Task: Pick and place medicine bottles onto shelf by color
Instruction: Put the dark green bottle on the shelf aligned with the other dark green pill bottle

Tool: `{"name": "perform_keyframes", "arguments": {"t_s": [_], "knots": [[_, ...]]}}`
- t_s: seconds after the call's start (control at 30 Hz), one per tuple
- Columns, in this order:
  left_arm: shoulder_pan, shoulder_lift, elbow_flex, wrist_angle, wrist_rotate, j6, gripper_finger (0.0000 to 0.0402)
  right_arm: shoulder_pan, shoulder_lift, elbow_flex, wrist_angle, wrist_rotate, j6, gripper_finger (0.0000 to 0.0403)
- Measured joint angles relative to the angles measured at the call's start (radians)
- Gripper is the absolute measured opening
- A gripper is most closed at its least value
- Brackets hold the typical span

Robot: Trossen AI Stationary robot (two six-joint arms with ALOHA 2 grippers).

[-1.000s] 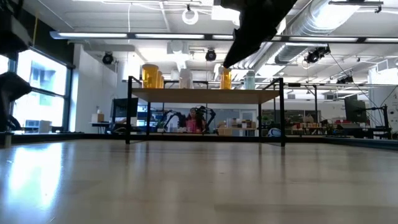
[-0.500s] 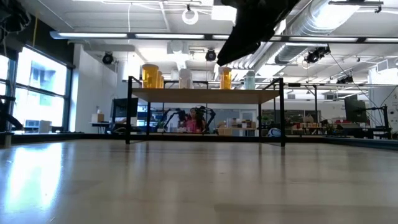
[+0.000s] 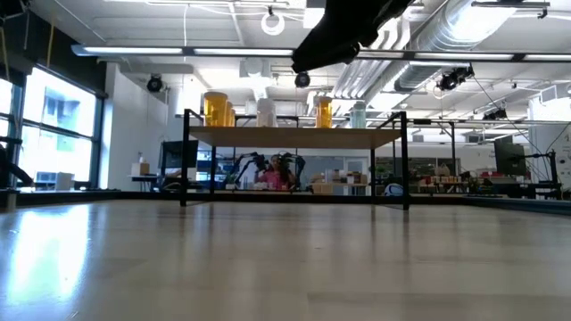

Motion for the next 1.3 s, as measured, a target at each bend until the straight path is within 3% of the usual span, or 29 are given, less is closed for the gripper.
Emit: {"name": "perform_keyframes", "arguments": {"t_s": [0.47, 0.8, 1.3], "knots": [[0.000, 0.282, 0.002, 0.267, -0.030, -0.005, 0.0243, 0.000, -0.001, 0.001, 0.153, 0.000, -0.087, 0.0154], [0.000, 0.446, 0.091, 0.286, -0.104, 0.035, 0.0243, 0.000, -0.001, 0.001, 0.153, -0.001, -0.080, 0.0154], [0.005, 0.484, 0.144, 0.274, -0.123, 0.061, 0.0236, 0.000, -0.001, 0.001, 0.147, -0.001, -0.079, 0.0154]]}}
